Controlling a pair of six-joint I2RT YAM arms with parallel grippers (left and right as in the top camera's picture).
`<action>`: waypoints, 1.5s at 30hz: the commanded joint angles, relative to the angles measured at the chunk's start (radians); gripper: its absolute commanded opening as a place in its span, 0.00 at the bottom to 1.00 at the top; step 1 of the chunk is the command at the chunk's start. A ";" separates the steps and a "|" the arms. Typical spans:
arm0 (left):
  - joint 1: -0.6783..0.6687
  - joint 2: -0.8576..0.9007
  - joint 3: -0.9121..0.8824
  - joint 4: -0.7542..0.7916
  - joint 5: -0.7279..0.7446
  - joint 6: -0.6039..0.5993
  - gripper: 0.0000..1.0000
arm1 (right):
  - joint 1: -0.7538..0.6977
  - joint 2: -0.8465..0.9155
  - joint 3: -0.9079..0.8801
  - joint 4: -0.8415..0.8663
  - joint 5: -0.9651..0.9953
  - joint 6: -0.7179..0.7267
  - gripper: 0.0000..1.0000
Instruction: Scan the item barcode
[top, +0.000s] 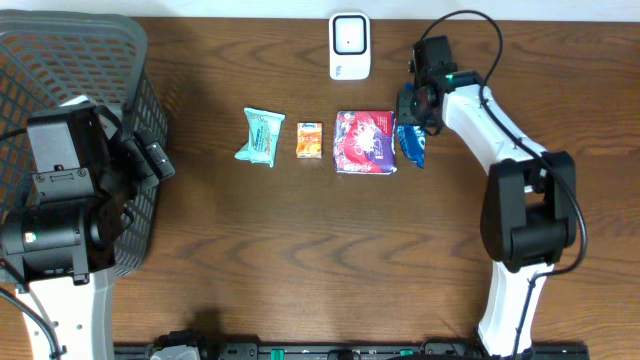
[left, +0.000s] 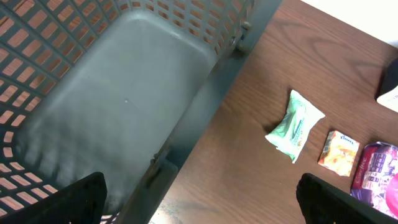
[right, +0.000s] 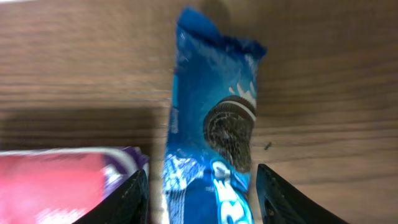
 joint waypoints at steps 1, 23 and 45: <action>0.004 0.003 0.019 -0.003 -0.009 -0.005 0.98 | -0.005 0.046 -0.008 -0.004 0.028 0.019 0.50; 0.004 0.003 0.019 -0.003 -0.009 -0.005 0.98 | -0.001 0.066 0.213 -0.431 0.370 -0.107 0.71; 0.004 0.003 0.019 -0.003 -0.009 -0.005 0.98 | 0.026 0.068 -0.062 -0.178 0.431 -0.149 0.66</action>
